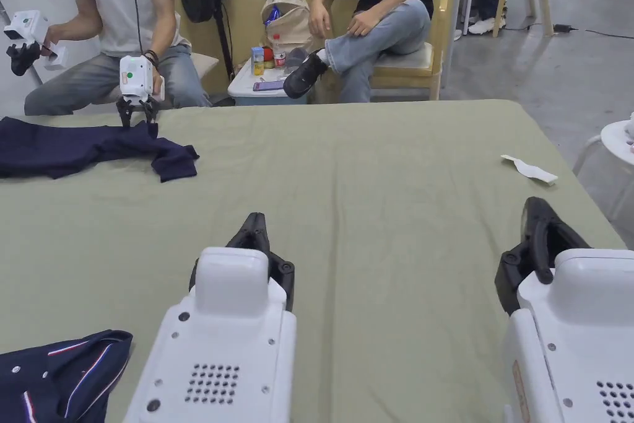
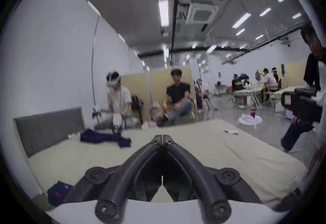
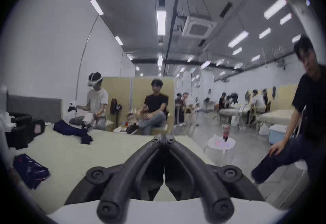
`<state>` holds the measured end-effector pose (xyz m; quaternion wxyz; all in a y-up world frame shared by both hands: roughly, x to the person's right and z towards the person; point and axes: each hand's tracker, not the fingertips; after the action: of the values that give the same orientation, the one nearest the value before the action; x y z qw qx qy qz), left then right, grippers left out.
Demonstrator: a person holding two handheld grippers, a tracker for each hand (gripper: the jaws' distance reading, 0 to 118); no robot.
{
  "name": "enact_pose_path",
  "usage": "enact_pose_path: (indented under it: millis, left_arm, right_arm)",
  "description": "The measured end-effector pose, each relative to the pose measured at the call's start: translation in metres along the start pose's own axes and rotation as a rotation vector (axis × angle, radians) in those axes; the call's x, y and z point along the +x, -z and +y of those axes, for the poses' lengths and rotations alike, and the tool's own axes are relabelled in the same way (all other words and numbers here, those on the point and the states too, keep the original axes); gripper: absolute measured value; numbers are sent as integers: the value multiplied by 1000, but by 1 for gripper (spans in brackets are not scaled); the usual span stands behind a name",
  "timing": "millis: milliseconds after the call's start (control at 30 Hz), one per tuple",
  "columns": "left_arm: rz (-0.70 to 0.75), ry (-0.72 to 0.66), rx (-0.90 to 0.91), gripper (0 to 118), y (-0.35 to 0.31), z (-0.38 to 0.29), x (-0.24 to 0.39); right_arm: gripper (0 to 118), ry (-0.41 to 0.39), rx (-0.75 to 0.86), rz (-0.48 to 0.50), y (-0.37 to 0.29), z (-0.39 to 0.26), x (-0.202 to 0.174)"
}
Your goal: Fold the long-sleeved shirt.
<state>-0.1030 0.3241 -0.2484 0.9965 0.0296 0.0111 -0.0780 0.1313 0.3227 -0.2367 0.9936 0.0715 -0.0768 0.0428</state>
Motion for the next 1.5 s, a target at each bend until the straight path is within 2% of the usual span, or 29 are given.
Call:
enact_pose_path:
  millis: [33, 100, 167, 300, 367, 467, 800, 900, 933, 967, 1000, 1033, 1067, 1100, 1133, 1200, 1267, 1333, 1500]
  left_arm:
    - [10, 7, 34, 0, -6, -2, 2]
    - [8, -20, 51, 0, -12, -3, 6]
    - [-34, -37, 38, 0, -11, -5, 7]
    - [-47, 4, 49, 0, -14, -8, 11]
    - [-62, 6, 37, 0, -13, -7, 10]
    - [-53, -73, 8, 0, -9, -8, 4]
    - [-36, -88, -3, 0, -7, -10, 1]
    - [-33, -105, -14, 0, -4, -10, 2]
    - [-36, -111, -15, 7, -5, -9, 1]
    - [-30, -107, -18, 25, -5, -9, 1]
    - [-24, -101, -30, 53, -3, -8, 1]
    - [-35, -98, -51, 91, 0, -8, 1]
    - [-36, -101, -69, 107, 3, -8, 0]
    - [-40, -108, -64, 115, 3, -9, 0]
    - [-39, -120, -58, 118, 2, -11, 0]
    - [-26, -158, -74, 118, 2, -11, -2]
    - [21, -141, -106, 118, 5, -13, -1]
    - [26, -138, -103, 118, 7, -14, -2]
    - [30, -168, -110, 118, 7, -11, -6]
  right_arm:
    - [1, -13, 38, -39, -4, 0, -3]
    - [1, 33, 62, 28, -11, -3, -3]
    - [1, 72, -4, 85, -9, -8, -6]
    - [1, 4, -88, 106, -6, -20, -18]
    - [1, -2, -85, 101, -9, -23, -21]
    - [1, 9, -93, 109, -6, -23, -21]
    - [1, 41, -89, 112, 1, -14, -21]
    - [1, 56, -78, 139, 0, -15, -20]
    - [15, 57, -68, 143, 0, -16, -19]
    - [47, 54, -59, 155, -1, -17, -19]
    - [90, 51, -75, 164, 2, -16, -19]
    - [114, 61, -111, 186, 6, -16, -19]
    - [117, 83, -117, 179, 7, -16, -17]
    - [117, 130, -93, 171, 5, -17, -16]
    - [117, 170, -84, 179, 5, -18, -13]
    - [118, 198, -96, 156, 8, -19, -10]
    - [118, 148, -164, 101, 11, -20, -8]
    - [118, 103, -215, 118, 18, -22, -9]
    - [118, 113, -188, 135, 11, -25, -10]
